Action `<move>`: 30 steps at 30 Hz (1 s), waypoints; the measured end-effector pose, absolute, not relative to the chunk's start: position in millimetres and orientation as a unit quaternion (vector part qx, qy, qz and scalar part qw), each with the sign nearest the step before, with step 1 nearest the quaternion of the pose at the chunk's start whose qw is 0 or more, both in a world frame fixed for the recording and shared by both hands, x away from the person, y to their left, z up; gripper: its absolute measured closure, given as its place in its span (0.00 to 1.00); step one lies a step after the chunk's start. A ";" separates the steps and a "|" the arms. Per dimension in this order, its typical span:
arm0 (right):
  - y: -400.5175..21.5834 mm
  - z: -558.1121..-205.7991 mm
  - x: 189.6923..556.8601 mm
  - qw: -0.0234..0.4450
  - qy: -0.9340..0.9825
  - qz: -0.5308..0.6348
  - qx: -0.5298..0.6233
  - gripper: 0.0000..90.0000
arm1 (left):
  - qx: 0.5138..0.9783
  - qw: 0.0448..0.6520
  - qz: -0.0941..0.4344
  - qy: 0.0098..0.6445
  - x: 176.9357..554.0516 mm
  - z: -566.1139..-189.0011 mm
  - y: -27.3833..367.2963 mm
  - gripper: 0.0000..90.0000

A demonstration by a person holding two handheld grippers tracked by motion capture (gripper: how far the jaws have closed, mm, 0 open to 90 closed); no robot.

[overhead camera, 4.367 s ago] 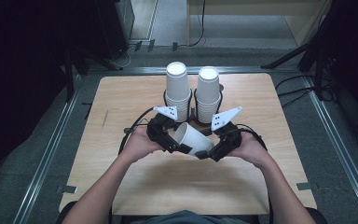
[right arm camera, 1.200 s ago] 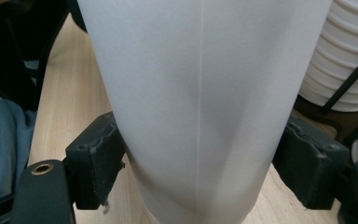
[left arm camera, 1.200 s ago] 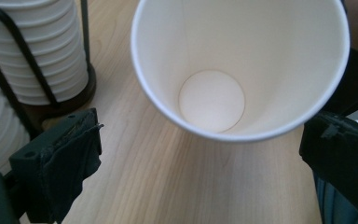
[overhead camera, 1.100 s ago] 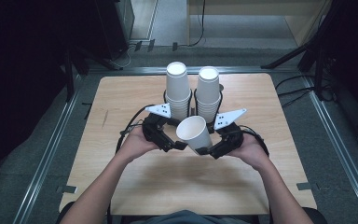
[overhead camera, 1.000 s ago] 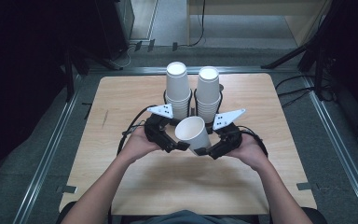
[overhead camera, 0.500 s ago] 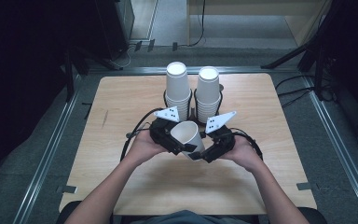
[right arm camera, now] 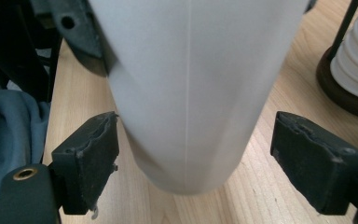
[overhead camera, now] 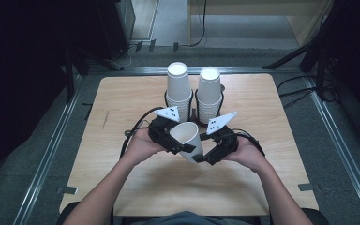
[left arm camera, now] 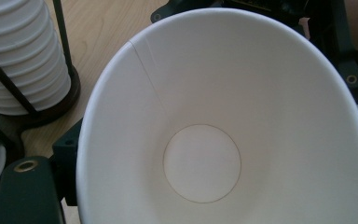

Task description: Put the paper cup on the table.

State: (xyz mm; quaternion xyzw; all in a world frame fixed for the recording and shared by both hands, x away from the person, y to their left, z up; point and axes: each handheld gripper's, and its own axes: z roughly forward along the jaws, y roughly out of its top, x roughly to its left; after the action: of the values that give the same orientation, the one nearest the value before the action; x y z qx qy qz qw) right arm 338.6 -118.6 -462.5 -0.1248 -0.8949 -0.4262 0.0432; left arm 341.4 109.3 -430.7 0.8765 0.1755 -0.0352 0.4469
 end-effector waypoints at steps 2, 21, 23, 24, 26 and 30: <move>-119.9 -462.2 339.2 0.041 -0.895 -0.425 -0.128 0.17 | 0.877 0.447 -0.032 0.175 341.4 -429.2 111.0 0.15; -137.1 -459.4 339.2 0.032 -0.901 -0.405 -0.149 0.18 | 0.897 0.410 -0.015 0.166 343.0 -427.6 123.5 0.15; -138.2 -459.6 338.7 0.029 -0.903 -0.402 -0.149 0.18 | 0.900 0.405 -0.014 0.161 342.2 -427.6 124.0 0.15; -138.7 -459.4 338.7 0.030 -0.903 -0.401 -0.150 0.18 | 0.900 0.405 -0.019 0.162 343.0 -428.2 124.7 0.15; -140.0 -459.1 338.9 0.029 -0.903 -0.402 -0.149 0.18 | 0.901 0.401 -0.018 0.163 343.7 -428.6 125.9 0.15; -142.7 -459.7 338.7 0.026 -0.905 -0.395 -0.154 0.18 | 0.907 0.391 -0.019 0.159 344.8 -429.6 128.5 0.15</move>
State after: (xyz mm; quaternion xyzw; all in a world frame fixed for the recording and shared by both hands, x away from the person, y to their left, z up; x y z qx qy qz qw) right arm 338.7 -142.7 -459.7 -0.1538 -0.9053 -0.3952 0.0257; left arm 344.8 128.5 -429.6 0.9066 0.1589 -0.0195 0.3905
